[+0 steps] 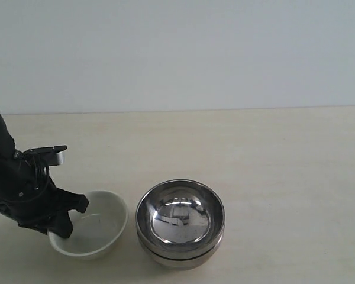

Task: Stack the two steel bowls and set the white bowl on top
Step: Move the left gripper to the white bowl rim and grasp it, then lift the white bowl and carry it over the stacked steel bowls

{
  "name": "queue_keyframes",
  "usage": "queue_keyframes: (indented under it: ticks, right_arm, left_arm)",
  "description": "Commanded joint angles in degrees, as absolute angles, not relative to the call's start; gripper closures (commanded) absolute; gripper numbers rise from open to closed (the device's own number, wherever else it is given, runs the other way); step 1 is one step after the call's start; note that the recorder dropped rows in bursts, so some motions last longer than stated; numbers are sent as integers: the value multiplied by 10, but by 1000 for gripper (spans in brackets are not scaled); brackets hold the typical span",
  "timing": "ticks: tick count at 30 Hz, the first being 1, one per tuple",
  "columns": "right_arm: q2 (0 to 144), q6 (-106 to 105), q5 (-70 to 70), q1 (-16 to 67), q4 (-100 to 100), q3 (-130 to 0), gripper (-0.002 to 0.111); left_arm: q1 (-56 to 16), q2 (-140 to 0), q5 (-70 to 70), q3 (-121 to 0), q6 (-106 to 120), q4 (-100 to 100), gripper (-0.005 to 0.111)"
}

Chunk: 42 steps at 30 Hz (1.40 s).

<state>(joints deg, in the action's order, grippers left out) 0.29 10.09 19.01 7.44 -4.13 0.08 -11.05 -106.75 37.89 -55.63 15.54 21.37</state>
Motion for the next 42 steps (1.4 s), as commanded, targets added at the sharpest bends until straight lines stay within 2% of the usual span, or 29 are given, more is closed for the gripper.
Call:
queue_keyframes:
  ticks: [1,16,21,33,42]
  right_arm:
    - [0,100,186,76,-46,0,108]
    - [0,100,186,76,-46,0,108]
    - [0,100,186,76,-46,0,108]
    - [0,100,186,76,-46,0,108]
    - [0,100,186,76,-46,0,108]
  left_arm:
    - [-109,-1073,358,-555,162,221,103]
    - [-109,-951,393,-555,175,221,103]
    - [-109,-913,448,-581,175,226,103]
    - [-113,-901,496,-630,180,282,103]
    - [-152,-901,490,-631,227,348,103]
